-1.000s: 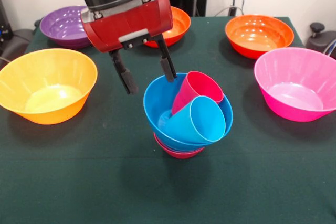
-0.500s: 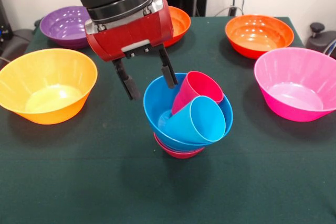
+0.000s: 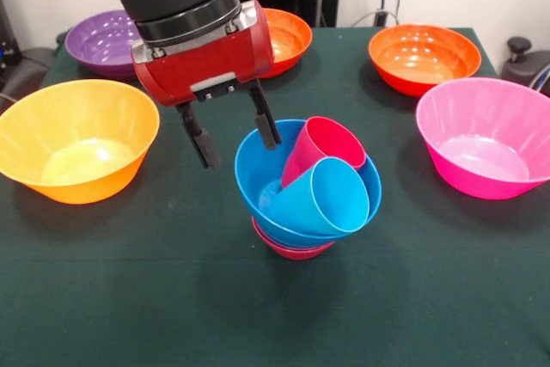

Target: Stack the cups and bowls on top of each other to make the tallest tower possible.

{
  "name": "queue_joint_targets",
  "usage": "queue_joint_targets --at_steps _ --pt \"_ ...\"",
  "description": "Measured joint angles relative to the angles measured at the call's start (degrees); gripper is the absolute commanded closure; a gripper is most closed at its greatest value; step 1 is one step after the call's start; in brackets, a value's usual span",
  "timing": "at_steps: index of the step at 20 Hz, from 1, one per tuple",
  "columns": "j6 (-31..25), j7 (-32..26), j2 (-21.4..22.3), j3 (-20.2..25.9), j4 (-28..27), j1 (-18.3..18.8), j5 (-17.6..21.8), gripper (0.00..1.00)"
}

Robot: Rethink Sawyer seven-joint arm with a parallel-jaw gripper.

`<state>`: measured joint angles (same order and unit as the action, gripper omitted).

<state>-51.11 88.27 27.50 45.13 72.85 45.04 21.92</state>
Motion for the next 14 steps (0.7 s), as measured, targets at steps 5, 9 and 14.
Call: queue_joint_targets --at_steps 5,9,14 --pt "0.11 0.0 -1.42 -0.03 -0.01 0.26 0.32 0.0" --pt "0.83 0.0 -2.83 -0.04 -0.02 0.33 1.05 0.0" --pt "1.64 0.0 -4.15 -0.05 -0.02 0.33 2.03 0.0"
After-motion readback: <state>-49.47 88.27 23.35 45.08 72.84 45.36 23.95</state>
